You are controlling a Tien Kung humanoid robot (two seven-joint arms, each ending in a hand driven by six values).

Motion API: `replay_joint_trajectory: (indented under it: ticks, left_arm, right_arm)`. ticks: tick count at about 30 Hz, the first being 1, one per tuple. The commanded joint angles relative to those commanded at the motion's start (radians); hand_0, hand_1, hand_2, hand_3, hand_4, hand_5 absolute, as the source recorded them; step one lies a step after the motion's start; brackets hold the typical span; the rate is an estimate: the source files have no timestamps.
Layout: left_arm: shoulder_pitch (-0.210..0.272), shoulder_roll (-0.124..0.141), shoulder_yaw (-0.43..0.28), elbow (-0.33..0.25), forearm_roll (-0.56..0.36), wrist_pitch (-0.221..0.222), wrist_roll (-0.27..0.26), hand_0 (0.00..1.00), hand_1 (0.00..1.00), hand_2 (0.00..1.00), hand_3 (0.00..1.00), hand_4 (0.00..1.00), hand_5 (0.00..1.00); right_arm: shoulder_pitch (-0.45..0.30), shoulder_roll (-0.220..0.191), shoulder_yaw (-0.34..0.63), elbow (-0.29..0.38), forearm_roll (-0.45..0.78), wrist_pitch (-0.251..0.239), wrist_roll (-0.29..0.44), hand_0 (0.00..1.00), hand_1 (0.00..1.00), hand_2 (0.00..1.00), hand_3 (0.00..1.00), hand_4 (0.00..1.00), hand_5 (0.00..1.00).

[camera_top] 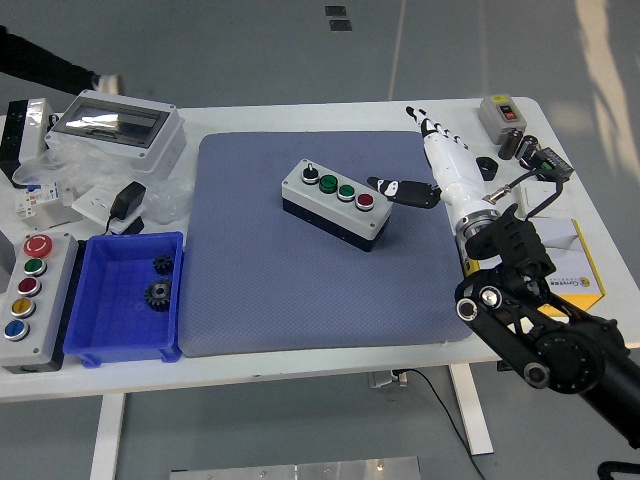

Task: Pick up the button,place it on the desk,press the button,press the button

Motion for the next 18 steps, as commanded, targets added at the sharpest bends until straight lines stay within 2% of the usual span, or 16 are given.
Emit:
replay_joint_trajectory:
  ticks: [8, 18]
  left_arm:
    - [-0.003, 0.004, 0.0, 0.0, -0.001, 0.001, 0.001, 0.624, 0.515, 0.532, 0.599, 0.614, 0.218]
    - [-0.004, 0.006, 0.005, 0.0, -0.008, 0.0, 0.003, 0.624, 0.515, 0.532, 0.599, 0.615, 0.218]
  right_arm:
    - [0.072, 0.006, -0.069, -0.05, 0.073, 0.027, 0.007, 0.998, 0.998, 0.998, 0.998, 0.967, 0.365]
    - [0.15, 0.049, -0.182, -0.183, 0.16, 0.054, 0.0, 0.998, 0.998, 0.998, 0.998, 0.969, 0.364]
